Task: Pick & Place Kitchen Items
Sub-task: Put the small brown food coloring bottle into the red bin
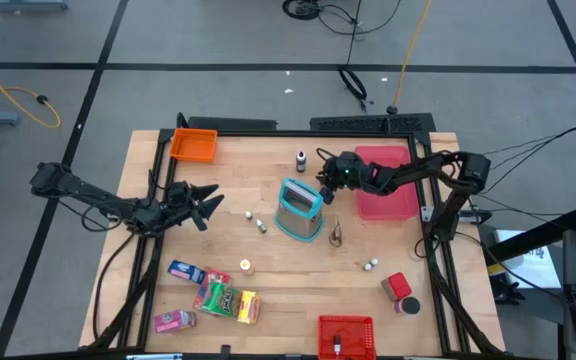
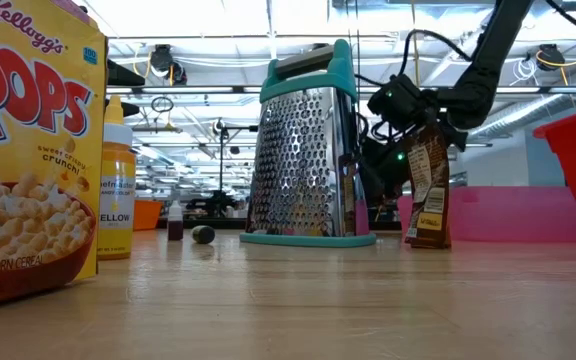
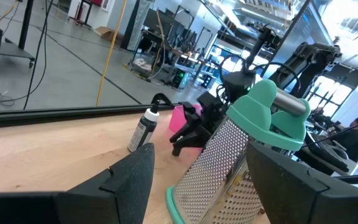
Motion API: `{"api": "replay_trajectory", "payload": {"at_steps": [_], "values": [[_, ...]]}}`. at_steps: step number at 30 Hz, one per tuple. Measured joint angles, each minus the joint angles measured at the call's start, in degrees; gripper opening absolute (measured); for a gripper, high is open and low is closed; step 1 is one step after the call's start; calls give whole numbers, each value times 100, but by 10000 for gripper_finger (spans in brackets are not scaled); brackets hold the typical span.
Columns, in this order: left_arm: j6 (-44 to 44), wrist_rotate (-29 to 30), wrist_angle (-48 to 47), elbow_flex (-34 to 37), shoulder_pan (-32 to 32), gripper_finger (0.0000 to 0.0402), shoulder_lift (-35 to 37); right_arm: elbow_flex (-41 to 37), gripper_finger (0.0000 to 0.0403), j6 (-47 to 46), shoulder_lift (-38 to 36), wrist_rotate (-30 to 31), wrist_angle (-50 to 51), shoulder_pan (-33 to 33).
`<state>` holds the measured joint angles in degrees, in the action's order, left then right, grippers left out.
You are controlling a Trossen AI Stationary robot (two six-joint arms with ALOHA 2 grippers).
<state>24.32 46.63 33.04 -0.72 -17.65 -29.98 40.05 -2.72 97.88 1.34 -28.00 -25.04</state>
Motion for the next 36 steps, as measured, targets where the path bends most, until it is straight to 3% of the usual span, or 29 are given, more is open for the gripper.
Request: {"api": "replay_trajectory", "payload": {"at_steps": [8, 21, 31, 36], "values": [[14, 0, -37, -1, 0, 255, -2, 0, 43, 22, -1317, 11, 1123, 131], [14, -2, -37, -1, 0, 255, -2, -4, 43, -266, -3344, 334, 2645, 1340], [42, -2, -35, 0, 0, 255, -1, -4, 43, -864, -3848, 359, 3134, 3205], [43, -2, -33, 1, 0, 255, -2, -4, 43, -1212, -3797, 1177, 3104, 4377]]}}
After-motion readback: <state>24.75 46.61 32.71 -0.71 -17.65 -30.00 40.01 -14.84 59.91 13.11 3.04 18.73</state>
